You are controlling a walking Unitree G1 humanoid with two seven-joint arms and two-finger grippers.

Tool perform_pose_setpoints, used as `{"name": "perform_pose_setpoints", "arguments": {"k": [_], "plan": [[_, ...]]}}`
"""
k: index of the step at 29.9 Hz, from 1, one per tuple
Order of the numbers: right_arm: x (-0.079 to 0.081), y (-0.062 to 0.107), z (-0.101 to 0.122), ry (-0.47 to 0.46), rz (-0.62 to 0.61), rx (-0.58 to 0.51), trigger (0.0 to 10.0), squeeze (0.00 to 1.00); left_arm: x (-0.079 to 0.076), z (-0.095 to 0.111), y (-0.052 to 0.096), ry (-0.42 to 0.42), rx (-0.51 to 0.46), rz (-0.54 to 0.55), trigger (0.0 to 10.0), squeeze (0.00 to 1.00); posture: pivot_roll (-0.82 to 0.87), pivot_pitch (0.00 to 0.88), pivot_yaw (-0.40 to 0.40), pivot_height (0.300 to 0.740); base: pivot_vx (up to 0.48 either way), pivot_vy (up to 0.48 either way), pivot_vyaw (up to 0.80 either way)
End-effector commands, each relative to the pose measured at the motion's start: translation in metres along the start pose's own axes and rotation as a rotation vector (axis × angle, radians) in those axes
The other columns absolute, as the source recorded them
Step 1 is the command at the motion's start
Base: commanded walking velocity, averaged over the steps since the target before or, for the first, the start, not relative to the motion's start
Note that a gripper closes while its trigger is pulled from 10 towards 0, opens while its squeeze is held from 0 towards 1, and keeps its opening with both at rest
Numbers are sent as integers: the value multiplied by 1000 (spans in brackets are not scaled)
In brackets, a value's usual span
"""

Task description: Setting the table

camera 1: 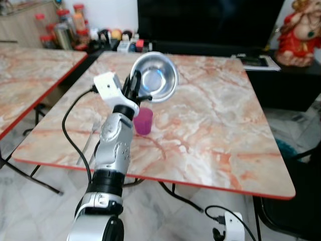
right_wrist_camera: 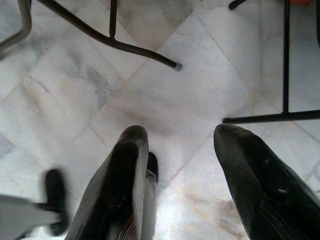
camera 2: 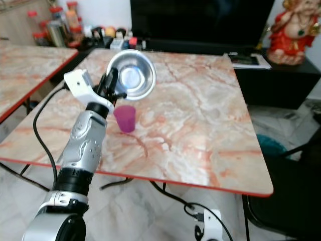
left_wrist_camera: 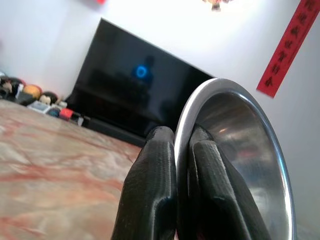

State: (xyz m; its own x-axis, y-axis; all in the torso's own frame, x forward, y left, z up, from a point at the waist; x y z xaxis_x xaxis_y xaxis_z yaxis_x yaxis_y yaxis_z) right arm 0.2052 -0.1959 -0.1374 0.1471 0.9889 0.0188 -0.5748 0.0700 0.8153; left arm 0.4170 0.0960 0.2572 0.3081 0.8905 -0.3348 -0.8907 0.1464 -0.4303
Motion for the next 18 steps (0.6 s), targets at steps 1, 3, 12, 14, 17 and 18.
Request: {"name": "perform_pose_setpoints", "arguments": {"k": [1, 3, 12, 14, 17, 18], "plan": [[8, -1, 1, -13, 17, -6, 10000, 0, 10, 11, -1, -21, -24, 18, 10000, 0, -80, 0, -24, 740, 0, 345, 0], [9, -1, 1, -13, 18, -6, 10000, 0, 11, 12, -1, -27, -23, 17, 10000, 0, -79, 0, -21, 740, 0, 351, 0], [16, 0, -2, -26, 25, -4, 10000, 0, 14, 10, 0, -45, -4, 16, 10000, 0, -63, 0, -2, 740, 0, 351, 0], [18, 0, -3, -27, 28, -1, 10000, 0, 16, 10, 1, -49, -2, 19, 10000, 0, -61, 0, -1, 740, 0, 352, 0], [19, 0, -5, -23, 31, 3, 10000, 0, 19, 9, 2, -55, 6, 32, 10000, 0, -58, 0, -3, 740, 0, 361, 0], [19, 0, -5, -22, 31, 4, 10000, 0, 20, 9, 3, -54, 6, 33, 10000, 0, -55, 0, -6, 740, 0, 379, 0]]}}
Point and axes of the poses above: a point about 5 cm out from each wrist's last joint towards the gripper, its own y axis pointing back from the gripper into the wrist, its own z axis along the axis of the wrist's last joint, x = y × z, the point moved 6 cm from there along -y, pointing out of the wrist towards the gripper, and after that the axes turned 3 degrees about -y, right-handed, at the moved point
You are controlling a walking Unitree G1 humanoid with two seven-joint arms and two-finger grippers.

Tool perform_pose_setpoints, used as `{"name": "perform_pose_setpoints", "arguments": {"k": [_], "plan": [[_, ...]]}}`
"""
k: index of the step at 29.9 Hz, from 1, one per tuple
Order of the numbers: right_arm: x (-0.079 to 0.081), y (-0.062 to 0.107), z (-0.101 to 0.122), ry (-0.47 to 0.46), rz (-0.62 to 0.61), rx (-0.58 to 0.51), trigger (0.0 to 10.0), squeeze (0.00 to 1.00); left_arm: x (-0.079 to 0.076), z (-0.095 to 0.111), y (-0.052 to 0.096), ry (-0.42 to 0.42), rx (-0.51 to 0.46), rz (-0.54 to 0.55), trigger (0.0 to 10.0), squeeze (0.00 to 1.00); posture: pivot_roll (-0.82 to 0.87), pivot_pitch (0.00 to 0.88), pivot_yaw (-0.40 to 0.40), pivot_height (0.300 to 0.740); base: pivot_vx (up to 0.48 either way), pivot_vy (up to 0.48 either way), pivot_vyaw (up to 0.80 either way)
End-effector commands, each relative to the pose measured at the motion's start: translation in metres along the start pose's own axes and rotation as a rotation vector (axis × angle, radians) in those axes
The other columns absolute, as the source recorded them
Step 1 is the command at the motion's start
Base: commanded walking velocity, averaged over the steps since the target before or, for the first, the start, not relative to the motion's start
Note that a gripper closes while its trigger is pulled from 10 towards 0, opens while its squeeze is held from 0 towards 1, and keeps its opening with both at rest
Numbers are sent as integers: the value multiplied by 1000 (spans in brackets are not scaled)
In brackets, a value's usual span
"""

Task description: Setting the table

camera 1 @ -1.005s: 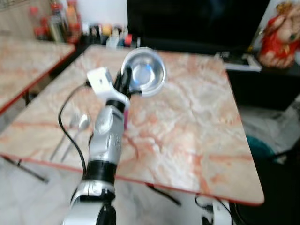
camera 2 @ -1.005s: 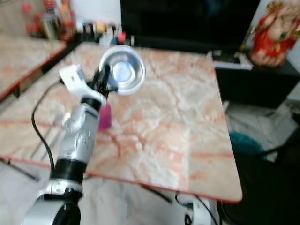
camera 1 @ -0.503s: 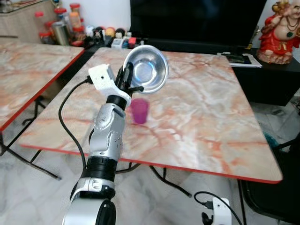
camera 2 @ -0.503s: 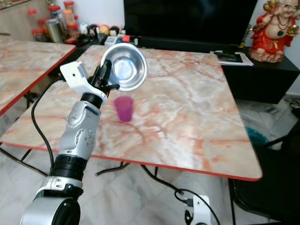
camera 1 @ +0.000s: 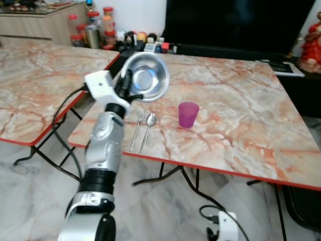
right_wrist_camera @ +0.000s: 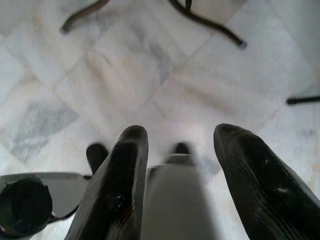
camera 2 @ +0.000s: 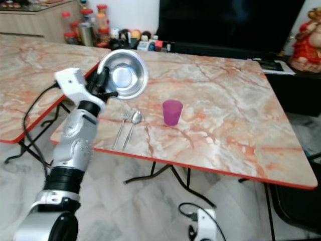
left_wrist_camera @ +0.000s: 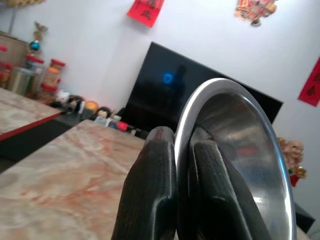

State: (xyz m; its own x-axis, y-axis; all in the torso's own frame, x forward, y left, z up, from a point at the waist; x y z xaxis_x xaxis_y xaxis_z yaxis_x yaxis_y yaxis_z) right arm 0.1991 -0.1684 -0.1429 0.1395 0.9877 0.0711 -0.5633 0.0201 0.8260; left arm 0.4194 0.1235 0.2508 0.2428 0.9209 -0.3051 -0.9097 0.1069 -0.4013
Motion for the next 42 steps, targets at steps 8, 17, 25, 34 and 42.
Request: {"name": "perform_pose_setpoints", "arguments": {"k": [8, 17, 25, 34, 42], "plan": [[-9, -1, 13, 20, -15, -30, 10000, 0, -8, 2, 1, 5, -3, -18, 10000, 0, -58, 0, -5, 740, 0, 480, 0], [-7, -1, 14, 20, -14, -33, 10000, 0, -10, 1, 0, 0, 5, -27, 10000, 0, -56, 0, 3, 740, 0, 480, 0], [-6, -1, 12, 5, -14, -31, 10000, 0, -11, -3, 1, -6, 21, -35, 10000, 0, -60, 0, 10, 740, 0, 480, -500], [-5, -2, 16, 7, -19, -41, 10000, 0, -10, -1, -1, -18, 24, -36, 10000, 0, -56, 0, 15, 740, 0, 480, 0], [-5, -1, 10, 4, -21, -30, 10000, 0, -9, -3, 0, -29, 30, -33, 10000, 0, -48, 0, 10, 740, 0, 480, 0]]}}
Point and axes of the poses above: a point about 5 cm out from each wrist's last joint towards the gripper, its own y axis pointing back from the gripper into the wrist, its own z axis along the axis of the wrist's last joint, x = y × z, the point moved 6 cm from there along -y, pointing out of the wrist towards the gripper, and after that the axes turned 3 degrees about -y, right-handed, at the moved point
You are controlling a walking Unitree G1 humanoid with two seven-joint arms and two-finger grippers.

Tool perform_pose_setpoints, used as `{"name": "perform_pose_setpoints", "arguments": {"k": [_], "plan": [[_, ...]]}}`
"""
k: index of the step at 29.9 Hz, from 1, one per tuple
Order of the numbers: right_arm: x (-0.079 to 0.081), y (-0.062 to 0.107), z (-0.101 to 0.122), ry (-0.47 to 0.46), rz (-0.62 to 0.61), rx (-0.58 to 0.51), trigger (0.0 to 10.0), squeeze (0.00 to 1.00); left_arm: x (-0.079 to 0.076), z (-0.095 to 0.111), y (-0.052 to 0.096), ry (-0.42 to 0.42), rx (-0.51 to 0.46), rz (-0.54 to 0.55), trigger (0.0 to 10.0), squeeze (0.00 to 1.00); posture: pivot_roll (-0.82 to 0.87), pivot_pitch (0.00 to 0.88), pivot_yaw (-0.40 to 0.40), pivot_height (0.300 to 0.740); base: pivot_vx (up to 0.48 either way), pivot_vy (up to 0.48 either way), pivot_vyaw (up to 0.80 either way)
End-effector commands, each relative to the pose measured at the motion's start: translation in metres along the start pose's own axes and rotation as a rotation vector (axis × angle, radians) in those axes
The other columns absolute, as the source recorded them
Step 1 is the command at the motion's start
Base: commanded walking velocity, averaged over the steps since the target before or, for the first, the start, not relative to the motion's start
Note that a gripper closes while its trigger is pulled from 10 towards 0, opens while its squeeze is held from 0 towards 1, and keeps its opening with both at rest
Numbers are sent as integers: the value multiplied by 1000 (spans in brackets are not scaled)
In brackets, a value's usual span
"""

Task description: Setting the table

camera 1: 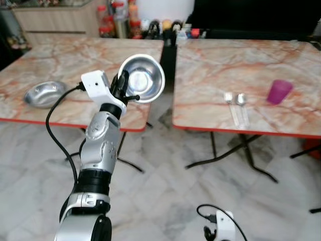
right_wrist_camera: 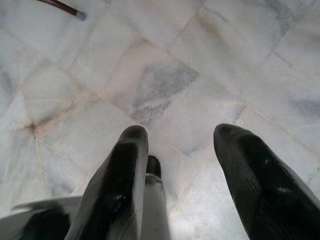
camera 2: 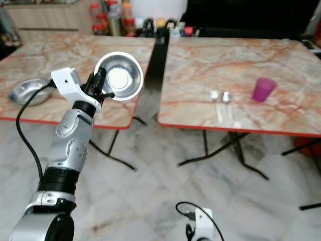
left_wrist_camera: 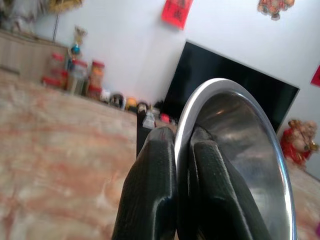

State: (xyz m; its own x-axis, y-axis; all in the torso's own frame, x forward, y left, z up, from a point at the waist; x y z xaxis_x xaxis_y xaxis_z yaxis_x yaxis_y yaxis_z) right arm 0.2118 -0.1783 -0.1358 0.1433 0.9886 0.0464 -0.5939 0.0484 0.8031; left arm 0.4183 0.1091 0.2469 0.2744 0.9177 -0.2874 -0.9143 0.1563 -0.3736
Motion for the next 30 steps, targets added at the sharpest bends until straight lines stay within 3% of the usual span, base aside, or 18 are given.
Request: {"name": "perform_pose_setpoints", "arguments": {"k": [1, 30], "plan": [[2, 1, -5, -8, 1, 12, 10000, 0, 3, 6, 0, -30, -12, 4, 10000, 0, -49, 0, 10, 740, 0, 480, 0], [0, 0, 1, -1, -2, 0, 10000, 0, 12, 11, 0, -60, -21, 35, 10000, 0, -43, 0, -1, 740, 0, 480, 0]]}}
Point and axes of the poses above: a point about 5 cm out from each wrist's last joint towards the gripper, its own y axis pointing back from the gripper into the wrist, its own z axis along the axis of the wrist's last joint, x = y × z, the point moved 6 cm from there along -y, pointing out of the wrist towards the gripper, and after that the axes turned 3 degrees about -y, right-handed, at the moved point
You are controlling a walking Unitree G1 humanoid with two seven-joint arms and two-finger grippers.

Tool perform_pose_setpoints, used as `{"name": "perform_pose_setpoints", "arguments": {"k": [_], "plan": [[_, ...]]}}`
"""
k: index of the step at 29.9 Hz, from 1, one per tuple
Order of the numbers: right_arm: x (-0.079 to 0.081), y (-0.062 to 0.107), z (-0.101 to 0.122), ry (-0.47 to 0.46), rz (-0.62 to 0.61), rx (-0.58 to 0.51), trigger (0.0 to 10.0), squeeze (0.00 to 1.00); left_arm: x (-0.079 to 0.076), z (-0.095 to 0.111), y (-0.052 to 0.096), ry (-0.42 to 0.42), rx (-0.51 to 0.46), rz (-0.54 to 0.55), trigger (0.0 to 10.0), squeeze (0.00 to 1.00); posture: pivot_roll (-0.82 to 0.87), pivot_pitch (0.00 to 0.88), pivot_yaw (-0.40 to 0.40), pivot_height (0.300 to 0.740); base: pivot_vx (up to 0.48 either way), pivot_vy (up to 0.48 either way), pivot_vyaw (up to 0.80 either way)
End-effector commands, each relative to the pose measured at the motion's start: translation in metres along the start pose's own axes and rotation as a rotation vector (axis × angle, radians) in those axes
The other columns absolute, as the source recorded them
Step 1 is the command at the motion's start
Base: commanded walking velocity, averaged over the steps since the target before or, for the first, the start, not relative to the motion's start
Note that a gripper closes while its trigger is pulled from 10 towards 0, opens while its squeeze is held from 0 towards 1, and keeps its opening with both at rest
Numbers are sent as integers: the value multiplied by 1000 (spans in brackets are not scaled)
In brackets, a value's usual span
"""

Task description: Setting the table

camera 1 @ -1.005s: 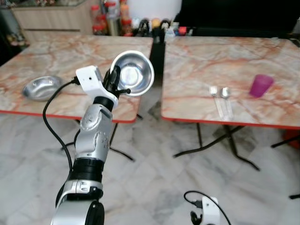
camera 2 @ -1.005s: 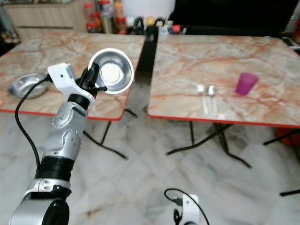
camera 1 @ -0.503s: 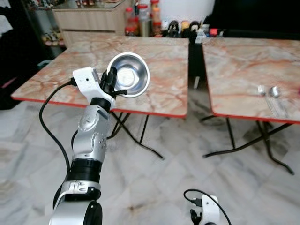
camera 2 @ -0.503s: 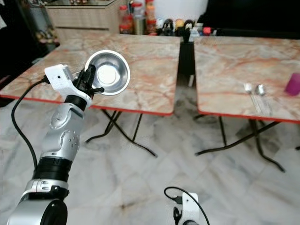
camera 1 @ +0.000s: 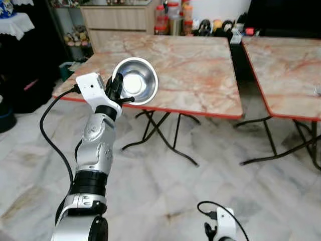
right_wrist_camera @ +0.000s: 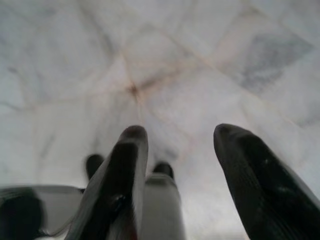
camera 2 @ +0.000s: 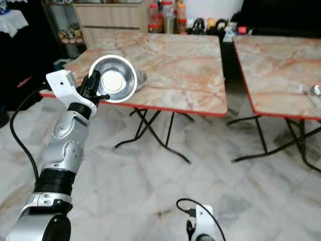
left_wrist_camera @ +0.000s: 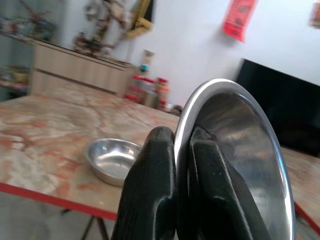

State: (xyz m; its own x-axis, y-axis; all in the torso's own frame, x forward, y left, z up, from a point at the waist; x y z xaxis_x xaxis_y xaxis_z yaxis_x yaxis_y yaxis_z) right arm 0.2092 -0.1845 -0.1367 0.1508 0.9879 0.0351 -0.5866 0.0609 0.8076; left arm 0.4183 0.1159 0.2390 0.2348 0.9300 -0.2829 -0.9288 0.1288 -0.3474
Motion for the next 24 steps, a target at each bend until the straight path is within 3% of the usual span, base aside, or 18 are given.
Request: {"name": "perform_pose_setpoints", "arguments": {"k": [1, 7, 15, 20, 24], "plan": [[6, -1, 3, -1, 12, -6, 10000, 0, 4, 15, -4, -39, -40, 0, 10000, 0, -43, 0, -1, 740, 0, 480, 0], [7, -1, 2, 1, 15, -5, 10000, 0, 3, 15, -4, -45, -41, -1, 10000, 0, -39, 0, -1, 740, 0, 462, 0], [8, -1, 2, 4, 17, -4, 10000, 0, 3, 12, -4, -116, -24, 5, 10000, 0, -38, 0, 1, 740, 0, 0, 0], [9, -1, 2, 8, 20, -2, 10000, 0, -2, 13, -4, -88, -33, -18, 10000, 0, -38, 0, 4, 740, 0, 0, 0], [9, -1, 2, 12, 21, -2, 10000, 0, -5, 12, -5, -106, -26, -34, 10000, 0, -38, 0, 4, 740, 341, 0, 0]]}}
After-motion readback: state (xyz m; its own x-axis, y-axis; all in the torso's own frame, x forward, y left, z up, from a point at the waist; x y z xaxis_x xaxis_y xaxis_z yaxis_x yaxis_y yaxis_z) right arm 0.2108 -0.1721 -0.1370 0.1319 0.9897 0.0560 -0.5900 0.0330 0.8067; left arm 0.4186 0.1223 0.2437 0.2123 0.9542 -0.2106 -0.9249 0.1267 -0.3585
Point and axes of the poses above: a point about 5 cm out from each wrist's last joint towards the gripper, its own y axis pointing back from the gripper into the wrist, its own z axis along the axis of the wrist's last joint, x = y × z, the point moved 6 cm from there along -y, pointing out of the wrist towards the gripper, and after that the axes turned 3 degrees about -y, right-handed, at the moved point
